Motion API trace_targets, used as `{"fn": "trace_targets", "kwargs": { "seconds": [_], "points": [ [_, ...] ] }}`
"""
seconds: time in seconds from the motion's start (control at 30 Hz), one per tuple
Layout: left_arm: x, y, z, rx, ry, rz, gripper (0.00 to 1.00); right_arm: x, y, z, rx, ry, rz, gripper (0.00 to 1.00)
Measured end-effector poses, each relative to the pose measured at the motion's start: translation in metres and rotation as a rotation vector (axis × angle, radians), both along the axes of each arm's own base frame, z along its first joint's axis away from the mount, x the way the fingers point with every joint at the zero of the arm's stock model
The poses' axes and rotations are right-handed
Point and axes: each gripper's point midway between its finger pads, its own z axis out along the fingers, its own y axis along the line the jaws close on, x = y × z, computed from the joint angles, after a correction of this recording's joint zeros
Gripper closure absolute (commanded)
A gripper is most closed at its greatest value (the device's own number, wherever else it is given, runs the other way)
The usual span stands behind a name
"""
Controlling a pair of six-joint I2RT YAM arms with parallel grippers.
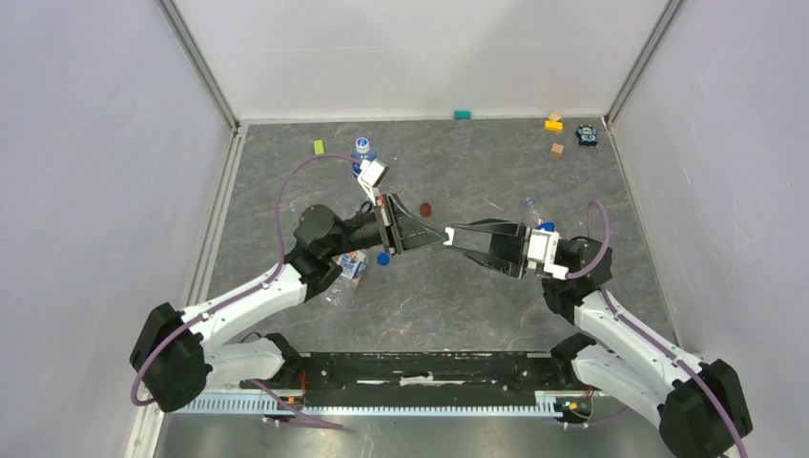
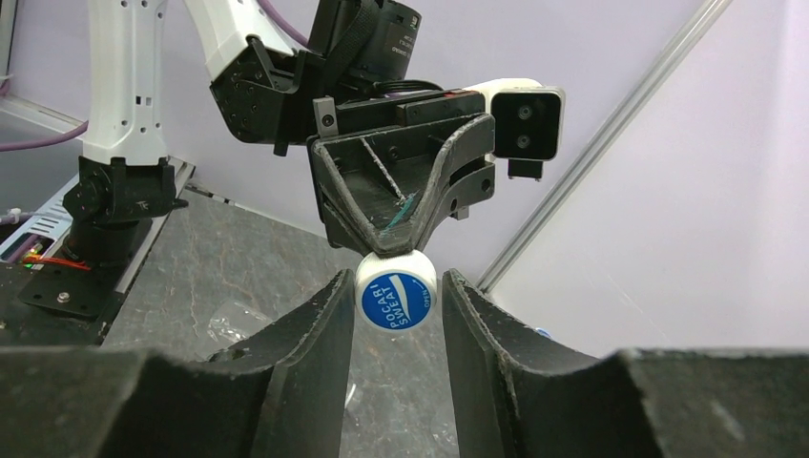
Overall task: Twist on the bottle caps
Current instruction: Pick up the bottle cap from the center of the board.
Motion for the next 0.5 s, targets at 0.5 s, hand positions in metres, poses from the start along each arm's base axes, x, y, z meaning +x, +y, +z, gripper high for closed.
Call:
{"fn": "trace_targets", "kwargs": {
  "seconds": [0.5],
  "points": [
    [-0.0028,-0.0003,0.0012,0.0,0.001,-0.006,0.98,0.0036,0.0019,-0.0081,-0.025,0.022,-0.004,0.57]
  ]
}}
